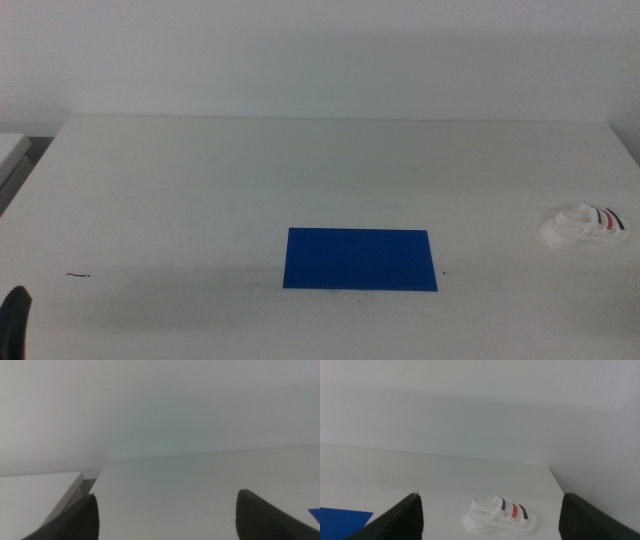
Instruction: Use one arm to grab the shoe from the table and place it on the mat.
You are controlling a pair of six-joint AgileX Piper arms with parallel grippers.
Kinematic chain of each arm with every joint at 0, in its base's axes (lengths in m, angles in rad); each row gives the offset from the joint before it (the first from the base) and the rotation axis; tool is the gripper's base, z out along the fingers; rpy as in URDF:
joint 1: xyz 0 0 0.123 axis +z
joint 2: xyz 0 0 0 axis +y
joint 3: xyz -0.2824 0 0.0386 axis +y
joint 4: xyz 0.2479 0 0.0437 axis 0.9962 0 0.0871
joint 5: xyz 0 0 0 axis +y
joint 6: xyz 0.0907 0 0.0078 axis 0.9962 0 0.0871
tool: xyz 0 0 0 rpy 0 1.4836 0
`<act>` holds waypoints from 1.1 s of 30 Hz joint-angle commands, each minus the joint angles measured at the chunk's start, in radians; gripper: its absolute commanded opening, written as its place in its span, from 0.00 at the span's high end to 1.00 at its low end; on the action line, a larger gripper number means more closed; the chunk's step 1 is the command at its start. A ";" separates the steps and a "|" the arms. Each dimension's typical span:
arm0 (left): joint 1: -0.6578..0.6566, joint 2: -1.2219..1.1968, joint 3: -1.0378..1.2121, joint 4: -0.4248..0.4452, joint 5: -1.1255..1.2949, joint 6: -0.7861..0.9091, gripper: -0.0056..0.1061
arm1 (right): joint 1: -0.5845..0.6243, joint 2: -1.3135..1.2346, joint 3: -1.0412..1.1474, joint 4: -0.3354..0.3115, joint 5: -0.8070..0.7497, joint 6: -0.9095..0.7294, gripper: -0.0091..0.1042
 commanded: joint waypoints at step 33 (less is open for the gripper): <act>0.000 0.005 0.000 -0.004 -0.012 -0.003 0.11 | -0.011 1.393 -1.062 -0.022 0.637 1.133 0.10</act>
